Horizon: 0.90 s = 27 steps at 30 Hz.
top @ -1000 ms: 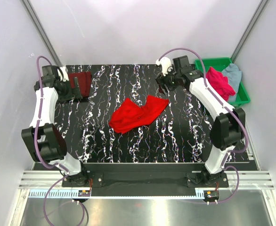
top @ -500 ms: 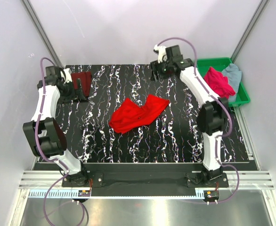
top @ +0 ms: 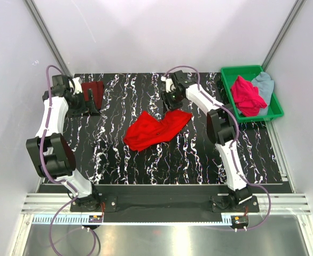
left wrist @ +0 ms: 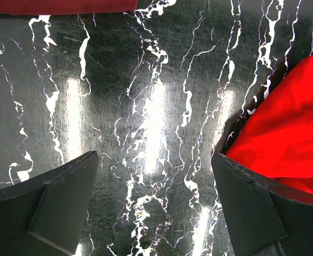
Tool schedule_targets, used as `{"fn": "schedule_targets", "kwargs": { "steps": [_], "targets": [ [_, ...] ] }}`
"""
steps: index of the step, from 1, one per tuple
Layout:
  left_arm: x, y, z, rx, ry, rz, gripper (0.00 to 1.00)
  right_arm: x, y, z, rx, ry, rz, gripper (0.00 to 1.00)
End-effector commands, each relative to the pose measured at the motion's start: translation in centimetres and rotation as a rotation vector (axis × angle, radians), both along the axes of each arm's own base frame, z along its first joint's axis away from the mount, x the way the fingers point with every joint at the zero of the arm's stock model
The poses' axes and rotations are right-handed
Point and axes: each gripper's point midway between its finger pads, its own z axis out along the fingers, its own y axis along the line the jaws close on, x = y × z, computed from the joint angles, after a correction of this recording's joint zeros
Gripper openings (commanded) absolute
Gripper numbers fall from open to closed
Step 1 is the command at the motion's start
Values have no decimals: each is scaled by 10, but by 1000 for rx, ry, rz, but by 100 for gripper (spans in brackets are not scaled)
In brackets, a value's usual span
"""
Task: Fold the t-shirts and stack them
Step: Flatten the tshirt out
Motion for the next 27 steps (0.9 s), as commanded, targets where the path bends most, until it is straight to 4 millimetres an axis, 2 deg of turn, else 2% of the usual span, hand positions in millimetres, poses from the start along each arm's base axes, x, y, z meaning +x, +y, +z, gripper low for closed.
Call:
{"fn": "schedule_targets", "kwargs": {
  "steps": [1, 7, 14, 18, 27],
  "targets": [
    [3, -4, 12, -8, -51, -14, 93, 9, 28, 31, 59, -86, 47, 55],
    [1, -4, 15, -5, -57, -13, 93, 13, 35, 17, 2, -113, 47, 55],
    [-2, -3, 15, 4, -55, -11, 93, 43, 13, 8, -150, -234, -6, 55],
    [-1, -3, 16, 8, -58, -10, 93, 48, 8, 2, -173, -243, -16, 55],
    [-2, -3, 14, 7, -54, -12, 93, 73, 0, 21, -161, -317, -63, 54]
  ]
}}
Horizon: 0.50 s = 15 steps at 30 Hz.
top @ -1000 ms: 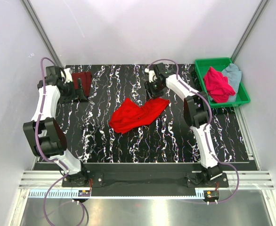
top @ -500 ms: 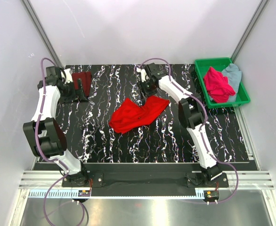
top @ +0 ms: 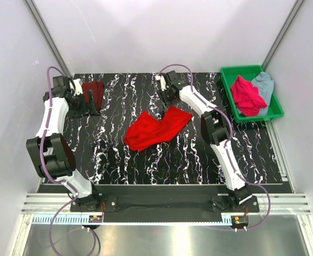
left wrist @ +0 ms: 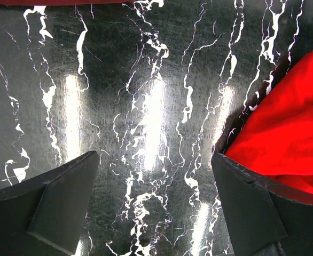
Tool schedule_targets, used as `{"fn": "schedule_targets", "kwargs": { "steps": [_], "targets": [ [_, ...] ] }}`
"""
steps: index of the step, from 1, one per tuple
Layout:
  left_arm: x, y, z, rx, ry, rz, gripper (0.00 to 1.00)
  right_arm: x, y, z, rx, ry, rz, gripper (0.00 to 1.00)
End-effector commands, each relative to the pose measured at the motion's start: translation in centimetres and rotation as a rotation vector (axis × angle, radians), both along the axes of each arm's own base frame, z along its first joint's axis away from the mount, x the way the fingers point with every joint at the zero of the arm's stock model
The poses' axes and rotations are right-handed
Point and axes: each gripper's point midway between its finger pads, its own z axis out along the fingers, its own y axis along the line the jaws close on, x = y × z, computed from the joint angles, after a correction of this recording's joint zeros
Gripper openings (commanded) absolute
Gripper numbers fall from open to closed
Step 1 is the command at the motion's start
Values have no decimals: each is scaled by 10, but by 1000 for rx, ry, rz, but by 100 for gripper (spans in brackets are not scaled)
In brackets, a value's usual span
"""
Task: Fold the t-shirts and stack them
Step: Flatten the tshirt out
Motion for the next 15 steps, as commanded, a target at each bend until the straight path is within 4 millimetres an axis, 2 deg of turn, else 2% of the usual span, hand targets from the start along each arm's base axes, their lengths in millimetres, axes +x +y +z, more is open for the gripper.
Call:
{"fn": "schedule_targets", "kwargs": {
  "steps": [1, 4, 6, 9, 15],
  "targets": [
    [3, -1, 20, 11, -69, -9, 93, 30, -6, 35, 28, -118, -32, 53],
    [3, -1, 19, 11, -69, -9, 93, 35, -13, 43, 24, -139, -40, 53],
    [3, -1, 18, 9, -64, -7, 93, 38, -24, 39, 15, -131, -52, 53],
    [4, 0, 19, 13, -68, -6, 93, 35, -34, 30, -3, -105, -57, 53],
    [4, 0, 20, 18, -69, -8, 93, 23, -41, 7, -30, -47, -34, 51]
  ]
}}
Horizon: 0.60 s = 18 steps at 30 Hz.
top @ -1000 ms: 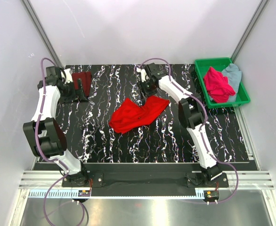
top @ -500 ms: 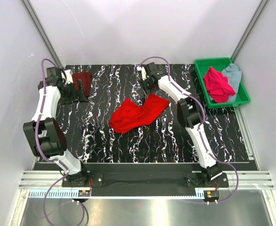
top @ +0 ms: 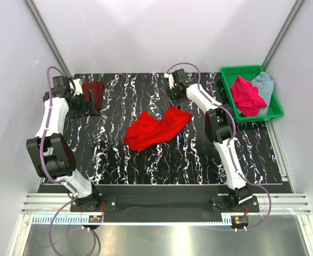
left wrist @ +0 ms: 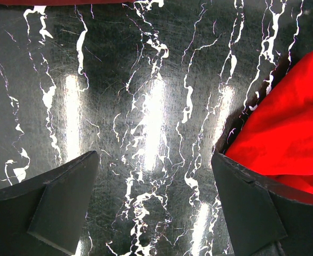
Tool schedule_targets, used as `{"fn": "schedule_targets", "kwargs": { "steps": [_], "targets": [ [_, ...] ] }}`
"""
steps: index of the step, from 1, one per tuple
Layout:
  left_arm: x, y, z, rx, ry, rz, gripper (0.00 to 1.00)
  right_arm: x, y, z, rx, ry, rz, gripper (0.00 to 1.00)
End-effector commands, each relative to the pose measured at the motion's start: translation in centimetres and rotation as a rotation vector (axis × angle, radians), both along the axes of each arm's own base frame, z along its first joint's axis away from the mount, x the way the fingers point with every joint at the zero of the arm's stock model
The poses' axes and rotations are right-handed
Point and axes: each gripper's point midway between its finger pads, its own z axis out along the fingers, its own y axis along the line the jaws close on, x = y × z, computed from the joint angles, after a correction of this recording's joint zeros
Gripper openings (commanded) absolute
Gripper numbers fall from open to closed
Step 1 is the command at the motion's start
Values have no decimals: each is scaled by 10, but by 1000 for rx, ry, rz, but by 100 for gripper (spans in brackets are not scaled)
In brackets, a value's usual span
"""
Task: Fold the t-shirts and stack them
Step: Flatten the tshirt out
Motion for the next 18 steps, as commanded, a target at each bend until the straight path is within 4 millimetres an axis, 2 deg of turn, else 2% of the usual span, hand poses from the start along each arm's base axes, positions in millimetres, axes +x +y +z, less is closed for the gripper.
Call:
{"fn": "schedule_targets", "kwargs": {
  "steps": [1, 10, 17, 18],
  "targets": [
    [3, 0, 20, 17, -70, -8, 93, 0, -1, 9, -14, -23, 26, 51],
    [1, 1, 19, 26, -68, -3, 93, -15, 4, -1, 11, 40, 69, 42],
    [6, 1, 19, 23, -69, -3, 94, -37, 6, -13, 34, 125, 99, 30],
    [6, 1, 19, 21, -71, -3, 94, -40, 7, -13, 41, 133, 110, 23]
  ]
}}
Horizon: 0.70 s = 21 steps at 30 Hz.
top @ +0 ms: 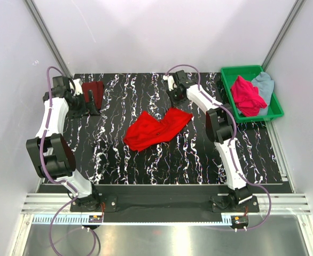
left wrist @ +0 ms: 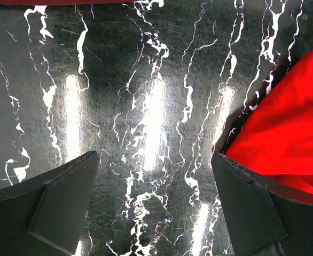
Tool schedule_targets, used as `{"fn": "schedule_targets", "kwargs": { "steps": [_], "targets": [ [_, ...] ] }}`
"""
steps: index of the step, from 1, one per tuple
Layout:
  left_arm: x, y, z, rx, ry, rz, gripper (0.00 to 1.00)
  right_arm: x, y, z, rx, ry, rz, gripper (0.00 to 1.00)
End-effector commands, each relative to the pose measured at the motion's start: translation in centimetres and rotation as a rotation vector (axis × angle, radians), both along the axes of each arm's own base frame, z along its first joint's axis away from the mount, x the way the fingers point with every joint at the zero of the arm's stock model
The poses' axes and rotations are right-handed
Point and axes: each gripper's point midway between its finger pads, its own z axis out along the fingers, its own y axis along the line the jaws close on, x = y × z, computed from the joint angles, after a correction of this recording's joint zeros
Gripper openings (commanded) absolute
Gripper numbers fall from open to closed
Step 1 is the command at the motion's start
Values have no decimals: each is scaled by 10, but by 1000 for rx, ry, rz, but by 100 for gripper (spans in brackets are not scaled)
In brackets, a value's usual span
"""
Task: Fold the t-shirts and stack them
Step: Flatten the tshirt out
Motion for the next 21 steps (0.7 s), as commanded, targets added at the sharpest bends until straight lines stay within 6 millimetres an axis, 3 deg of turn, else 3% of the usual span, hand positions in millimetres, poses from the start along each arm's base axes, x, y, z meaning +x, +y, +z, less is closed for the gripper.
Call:
{"fn": "schedule_targets", "kwargs": {
  "steps": [1, 2, 3, 8, 9, 11, 12, 14, 15, 17, 18, 19, 21],
  "targets": [
    [7, 1, 18, 18, -69, -2, 93, -30, 2, -5, 13, 100, 50, 19],
    [8, 1, 18, 15, -69, -4, 94, -31, 3, -3, 17, 102, 54, 14],
    [8, 0, 18, 13, -68, -3, 93, -32, 3, 0, 19, 101, 58, 0],
    [11, -2, 19, -4, -74, -13, 93, -28, 0, 31, 43, 59, 62, 0],
    [12, -4, 20, -10, -79, -19, 93, -21, 0, 55, 57, 8, 66, 0],
    [14, -4, 21, -10, -82, -25, 92, -9, -4, 82, 66, -59, 57, 0],
    [15, -4, 22, -7, -86, -30, 92, 2, -4, 113, 81, -134, 60, 0],
    [17, -6, 22, -8, -83, -43, 92, 13, -7, 144, 83, -205, 55, 0],
    [18, -8, 23, -14, -88, -53, 91, 24, -3, 178, 105, -292, 61, 0],
    [21, -13, 25, -25, -93, -73, 91, 30, -1, 207, 128, -354, 59, 0],
    [22, -17, 26, -37, -96, -85, 91, 34, 3, 239, 162, -429, 64, 0],
    [25, -20, 29, -43, -106, -95, 91, 35, 7, 254, 183, -469, 72, 0],
    [27, -28, 32, -75, -116, -112, 91, 26, 19, 284, 206, -538, 120, 0]
  ]
}}
